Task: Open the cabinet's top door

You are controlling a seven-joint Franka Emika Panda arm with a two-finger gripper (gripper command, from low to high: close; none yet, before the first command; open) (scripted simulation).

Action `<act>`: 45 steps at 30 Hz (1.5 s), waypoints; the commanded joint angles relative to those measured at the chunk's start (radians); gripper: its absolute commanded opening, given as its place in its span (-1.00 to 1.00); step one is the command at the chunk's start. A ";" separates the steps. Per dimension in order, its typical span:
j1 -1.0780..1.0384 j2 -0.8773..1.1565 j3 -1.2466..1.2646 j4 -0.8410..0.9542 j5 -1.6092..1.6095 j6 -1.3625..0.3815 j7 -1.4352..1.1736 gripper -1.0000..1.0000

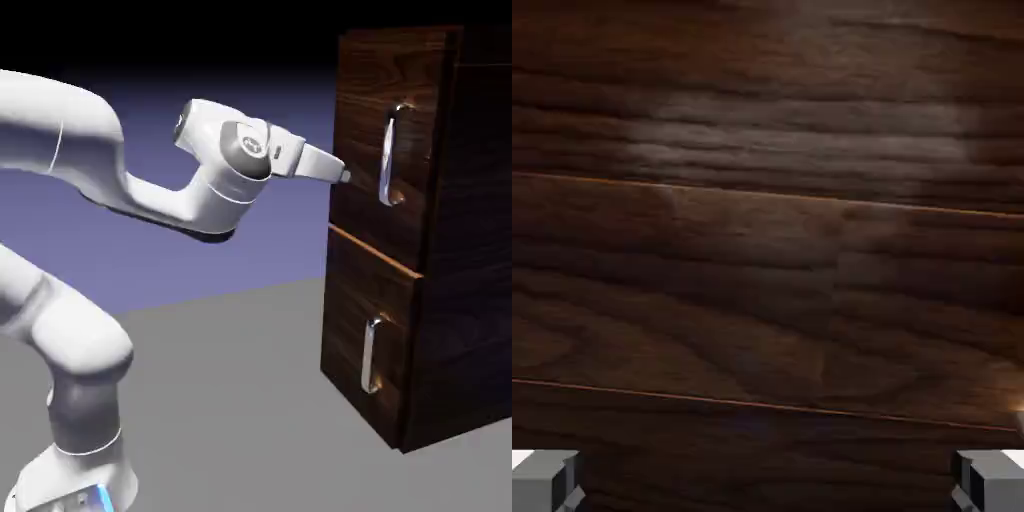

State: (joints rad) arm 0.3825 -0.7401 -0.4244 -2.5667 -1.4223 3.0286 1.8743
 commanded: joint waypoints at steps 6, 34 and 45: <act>0.068 -0.031 -0.078 0.045 -0.261 -0.002 0.208 0.00; 0.469 -0.077 -0.465 0.309 -1.282 -0.043 1.018 0.00; 0.212 -0.039 -0.239 0.183 -1.126 -0.155 1.023 -1.00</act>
State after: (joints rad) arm 0.5944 -0.7788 -0.6637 -2.3830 -2.5488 2.8748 2.8970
